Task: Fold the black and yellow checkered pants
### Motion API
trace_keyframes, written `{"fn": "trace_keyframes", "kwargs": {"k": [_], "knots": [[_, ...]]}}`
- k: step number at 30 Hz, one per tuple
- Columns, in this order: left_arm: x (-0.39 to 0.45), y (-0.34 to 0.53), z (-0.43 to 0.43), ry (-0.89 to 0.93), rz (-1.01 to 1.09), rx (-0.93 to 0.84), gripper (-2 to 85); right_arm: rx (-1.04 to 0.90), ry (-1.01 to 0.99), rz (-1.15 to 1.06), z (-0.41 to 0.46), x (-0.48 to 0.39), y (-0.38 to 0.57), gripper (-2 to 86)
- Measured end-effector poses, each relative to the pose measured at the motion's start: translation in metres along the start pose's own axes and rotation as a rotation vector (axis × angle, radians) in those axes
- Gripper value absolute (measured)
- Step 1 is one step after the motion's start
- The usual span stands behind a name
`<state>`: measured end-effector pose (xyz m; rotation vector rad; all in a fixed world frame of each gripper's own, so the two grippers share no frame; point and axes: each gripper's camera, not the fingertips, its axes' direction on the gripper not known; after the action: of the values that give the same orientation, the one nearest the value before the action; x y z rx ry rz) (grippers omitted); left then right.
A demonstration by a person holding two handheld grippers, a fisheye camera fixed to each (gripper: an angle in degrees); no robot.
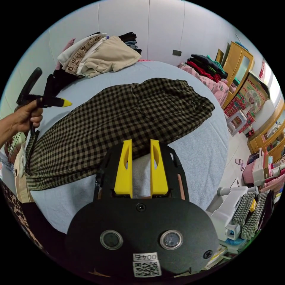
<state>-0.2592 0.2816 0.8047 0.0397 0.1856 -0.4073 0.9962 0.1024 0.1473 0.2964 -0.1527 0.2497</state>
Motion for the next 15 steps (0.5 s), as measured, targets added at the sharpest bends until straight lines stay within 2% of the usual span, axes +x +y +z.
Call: {"fn": "trace_keyframes", "kwargs": {"k": [5,13,15], "knots": [[-0.017,-0.032,0.026,0.172,-0.129,-0.02,10.9,0.0,0.002,0.0,0.015,-0.007,0.01,9.5],[0.03,-0.039,0.031,0.29,-0.003,0.02,6.7,-0.003,0.033,-0.012,0.032,-0.013,0.016,9.5],[0.047,-0.037,0.039,0.273,0.055,0.0,6.6,-0.004,0.04,-0.015,0.035,-0.012,0.016,9.5]]}}
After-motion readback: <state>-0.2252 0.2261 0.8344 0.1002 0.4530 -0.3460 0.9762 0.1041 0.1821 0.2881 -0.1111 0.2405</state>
